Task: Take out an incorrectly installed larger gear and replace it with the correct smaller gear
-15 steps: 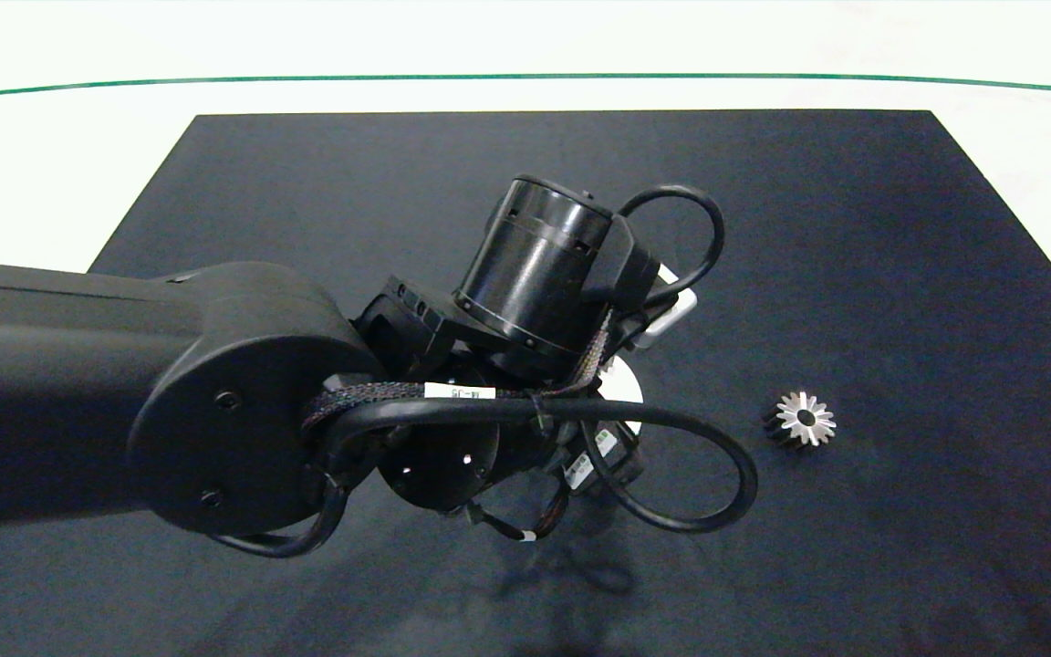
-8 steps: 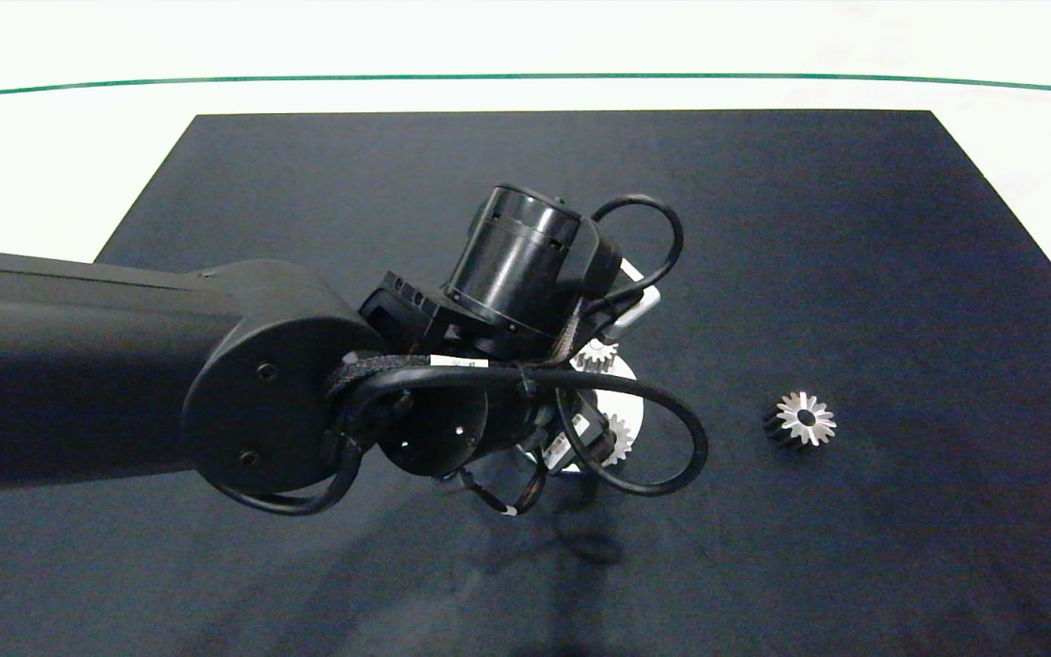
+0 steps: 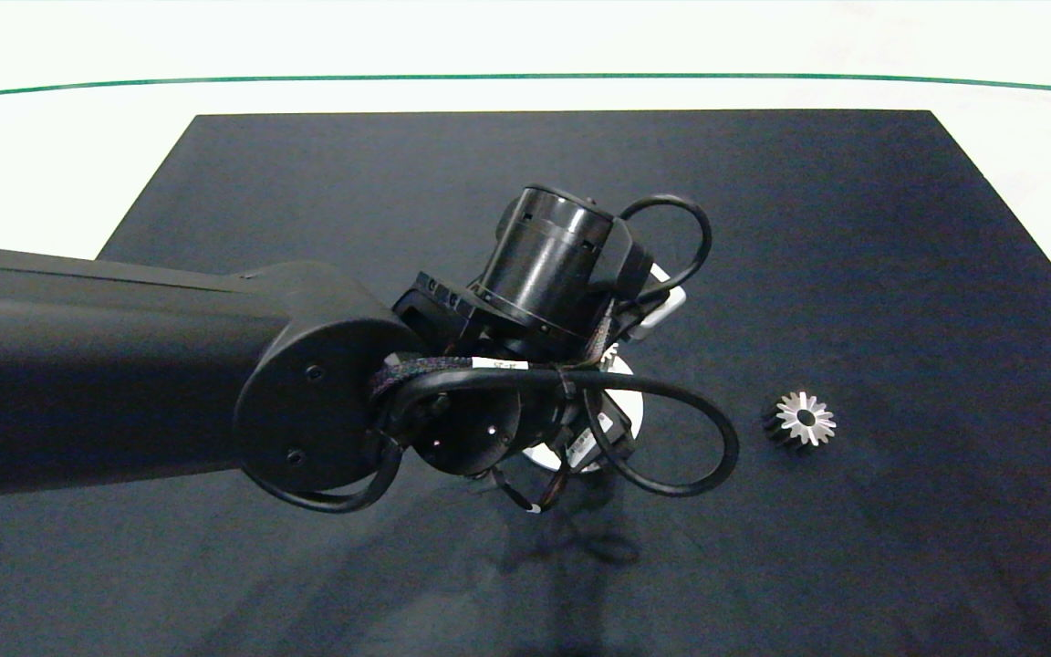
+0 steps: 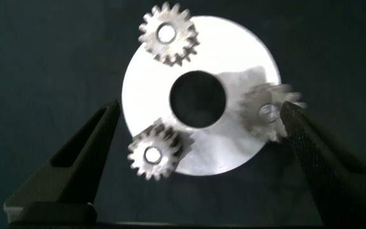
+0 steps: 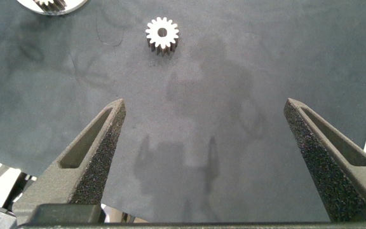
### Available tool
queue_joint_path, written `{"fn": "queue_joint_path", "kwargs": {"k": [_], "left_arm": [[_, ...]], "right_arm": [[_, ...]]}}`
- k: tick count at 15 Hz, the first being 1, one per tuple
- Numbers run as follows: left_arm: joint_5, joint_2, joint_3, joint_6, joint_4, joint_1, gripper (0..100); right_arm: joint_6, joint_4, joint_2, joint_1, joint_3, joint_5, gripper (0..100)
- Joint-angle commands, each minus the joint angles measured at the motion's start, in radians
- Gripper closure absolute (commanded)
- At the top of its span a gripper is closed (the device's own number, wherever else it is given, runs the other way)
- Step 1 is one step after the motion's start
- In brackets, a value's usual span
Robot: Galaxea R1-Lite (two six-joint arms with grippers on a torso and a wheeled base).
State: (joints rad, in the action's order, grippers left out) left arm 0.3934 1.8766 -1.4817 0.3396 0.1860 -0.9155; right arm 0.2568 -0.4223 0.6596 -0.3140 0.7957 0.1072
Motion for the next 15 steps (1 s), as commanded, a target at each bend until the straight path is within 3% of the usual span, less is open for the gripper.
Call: {"fn": "queue_joint_path", "kwargs": {"k": [1, 7, 9, 15], "left_arm": [[0.002, 0.009, -0.015, 0.003, 0.003, -0.017, 0], [0.002, -0.028, 0.000, -0.014, 0.004, -0.019, 0], [0.002, -0.073, -0.005, -0.016, 0.004, -0.005, 0], [0.002, -0.326, 0.004, -0.024, 0.007, 0.083, 0]], "right_arm": [[-0.001, -0.003, 0.002, 0.000, 0.000, 0.002, 0], [-0.004, -0.003, -0.006, 0.000, -0.001, 0.002, 0], [-0.030, -0.003, -0.011, 0.001, -0.003, 0.005, 0], [-0.037, -0.004, -0.064, 0.049, -0.001, 0.031, 0]]}}
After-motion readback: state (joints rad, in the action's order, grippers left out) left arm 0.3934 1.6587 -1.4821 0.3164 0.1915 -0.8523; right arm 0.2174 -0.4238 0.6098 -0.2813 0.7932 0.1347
